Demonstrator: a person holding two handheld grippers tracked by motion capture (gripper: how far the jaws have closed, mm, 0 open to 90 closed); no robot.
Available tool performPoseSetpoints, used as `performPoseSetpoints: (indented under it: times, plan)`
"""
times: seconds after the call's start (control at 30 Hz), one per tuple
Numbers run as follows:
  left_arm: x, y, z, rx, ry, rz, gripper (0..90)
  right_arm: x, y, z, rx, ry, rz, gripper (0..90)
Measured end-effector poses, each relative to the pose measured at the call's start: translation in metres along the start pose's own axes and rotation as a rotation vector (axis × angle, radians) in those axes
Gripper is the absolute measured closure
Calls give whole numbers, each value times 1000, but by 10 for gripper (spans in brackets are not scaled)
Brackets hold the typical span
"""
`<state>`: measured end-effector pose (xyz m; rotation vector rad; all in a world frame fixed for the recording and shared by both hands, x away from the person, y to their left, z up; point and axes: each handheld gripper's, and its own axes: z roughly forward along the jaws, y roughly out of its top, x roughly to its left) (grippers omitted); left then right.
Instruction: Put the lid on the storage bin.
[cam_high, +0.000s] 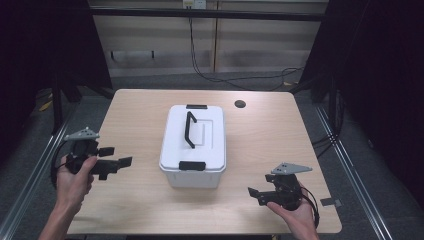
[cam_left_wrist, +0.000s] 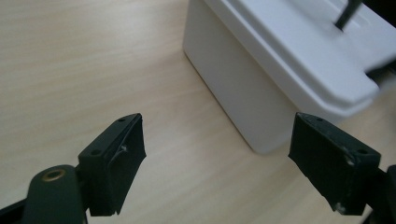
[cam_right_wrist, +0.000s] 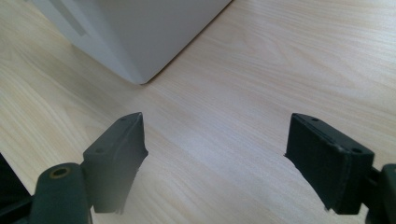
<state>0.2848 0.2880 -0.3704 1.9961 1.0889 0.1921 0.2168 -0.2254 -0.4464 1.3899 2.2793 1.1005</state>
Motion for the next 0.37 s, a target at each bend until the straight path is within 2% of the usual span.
performPoseSetpoints:
  times: [0.03,0.17,0.27,0.33,0.37]
  plan:
    - [-1,-5,-4,-19,-5,-3,178,1,0,0,-4,-1,-7,192]
    - [2,-27,-10,-26,-23,-27,169,5,0,3,-3,-5,-32,192]
    - [5,-46,-9,-37,-4,-39,168,5,0,3,-14,-6,-28,192]
    - [7,-54,-8,-39,24,-68,168,5,0,4,-16,-6,-19,192]
    - [8,-56,-7,-35,12,-71,171,5,0,3,-15,-7,-17,192]
